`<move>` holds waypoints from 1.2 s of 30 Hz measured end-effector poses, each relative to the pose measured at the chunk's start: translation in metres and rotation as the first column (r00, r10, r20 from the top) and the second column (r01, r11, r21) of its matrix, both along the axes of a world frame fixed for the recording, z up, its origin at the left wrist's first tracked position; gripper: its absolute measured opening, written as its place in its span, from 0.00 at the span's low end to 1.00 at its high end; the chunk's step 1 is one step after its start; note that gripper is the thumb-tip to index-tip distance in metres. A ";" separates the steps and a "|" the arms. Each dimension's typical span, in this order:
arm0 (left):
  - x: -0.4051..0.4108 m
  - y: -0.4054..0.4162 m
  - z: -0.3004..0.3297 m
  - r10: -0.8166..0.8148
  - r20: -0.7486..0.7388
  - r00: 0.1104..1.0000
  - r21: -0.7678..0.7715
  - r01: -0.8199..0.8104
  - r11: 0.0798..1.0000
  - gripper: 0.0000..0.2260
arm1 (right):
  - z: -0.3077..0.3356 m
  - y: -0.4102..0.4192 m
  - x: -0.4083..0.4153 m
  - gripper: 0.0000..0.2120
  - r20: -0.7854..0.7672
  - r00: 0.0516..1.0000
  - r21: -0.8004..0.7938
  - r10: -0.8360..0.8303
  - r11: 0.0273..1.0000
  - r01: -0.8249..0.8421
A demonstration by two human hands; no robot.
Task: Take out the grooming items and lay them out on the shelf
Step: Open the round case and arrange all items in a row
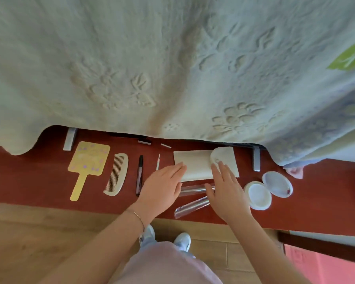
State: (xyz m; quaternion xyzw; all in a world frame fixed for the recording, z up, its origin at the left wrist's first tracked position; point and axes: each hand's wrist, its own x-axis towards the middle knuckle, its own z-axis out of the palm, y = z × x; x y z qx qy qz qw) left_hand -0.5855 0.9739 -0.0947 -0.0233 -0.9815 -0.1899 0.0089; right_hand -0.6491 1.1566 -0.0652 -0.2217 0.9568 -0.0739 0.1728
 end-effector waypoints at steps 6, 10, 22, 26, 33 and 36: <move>-0.043 0.010 -0.003 -0.084 0.221 0.972 -0.099 0.108 0.989 0.25 | -0.023 0.005 -0.043 0.29 -0.068 0.997 0.016 0.026 1.000 -0.025; -0.056 0.008 -0.009 -0.124 0.260 0.958 -0.111 0.157 0.981 0.24 | -0.034 0.004 -0.043 0.29 -0.095 0.995 0.030 -0.014 0.999 0.017; -0.053 0.005 -0.007 -0.196 0.009 0.981 -0.047 0.196 0.979 0.21 | -0.024 0.012 -0.021 0.23 -0.235 0.968 -0.195 -0.084 0.980 0.037; -0.024 0.018 -0.004 -0.310 -0.080 0.947 0.052 0.315 0.948 0.17 | -0.037 0.033 0.023 0.14 -0.390 0.918 -0.271 0.072 0.944 -0.189; -0.002 0.020 -0.023 -0.344 0.065 0.937 0.009 0.344 0.939 0.25 | -0.060 0.046 0.053 0.18 -0.314 0.935 -0.207 0.166 0.949 -0.238; -0.008 0.020 -0.023 -0.368 0.066 0.927 0.003 0.369 0.930 0.25 | -0.061 0.046 0.056 0.18 -0.343 0.929 -0.206 0.137 0.954 -0.217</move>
